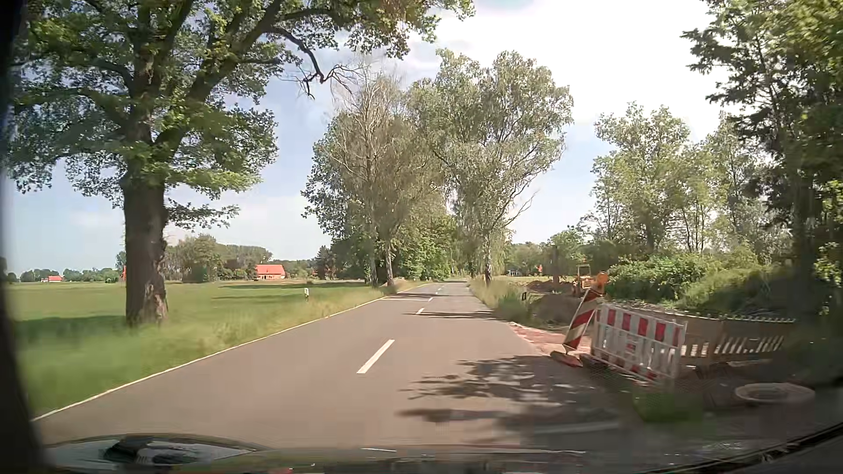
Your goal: Follow the waypoints while adhering to traffic rules and regulations
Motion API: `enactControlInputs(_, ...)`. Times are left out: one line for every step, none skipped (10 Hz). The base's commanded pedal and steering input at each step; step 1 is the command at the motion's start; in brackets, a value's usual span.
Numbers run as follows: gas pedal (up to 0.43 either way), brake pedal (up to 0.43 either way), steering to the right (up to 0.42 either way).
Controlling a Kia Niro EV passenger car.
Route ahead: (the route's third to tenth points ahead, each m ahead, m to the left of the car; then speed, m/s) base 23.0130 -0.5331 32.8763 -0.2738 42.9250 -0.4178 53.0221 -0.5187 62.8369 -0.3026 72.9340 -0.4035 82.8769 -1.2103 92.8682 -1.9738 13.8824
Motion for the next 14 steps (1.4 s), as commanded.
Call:
enactControlInputs(0.169,0.0,0.0)
enactControlInputs(0.169,0.0,0.0)
enactControlInputs(0.169,0.0,-0.001)
enactControlInputs(0.169,0.0,0.0)
enactControlInputs(0.169,0.0,0.0)
enactControlInputs(0.169,0.0,0.0)
enactControlInputs(0.169,0.0,0.0)
enactControlInputs(0.169,0.0,0.0)
enactControlInputs(0.169,0.0,0.0)
enactControlInputs(0.169,0.0,0.0)
enactControlInputs(0.169,0.0,0.0)
enactControlInputs(0.157,0.0,0.0)
enactControlInputs(0.157,0.0,0.0)
enactControlInputs(0.157,0.0,-0.001)
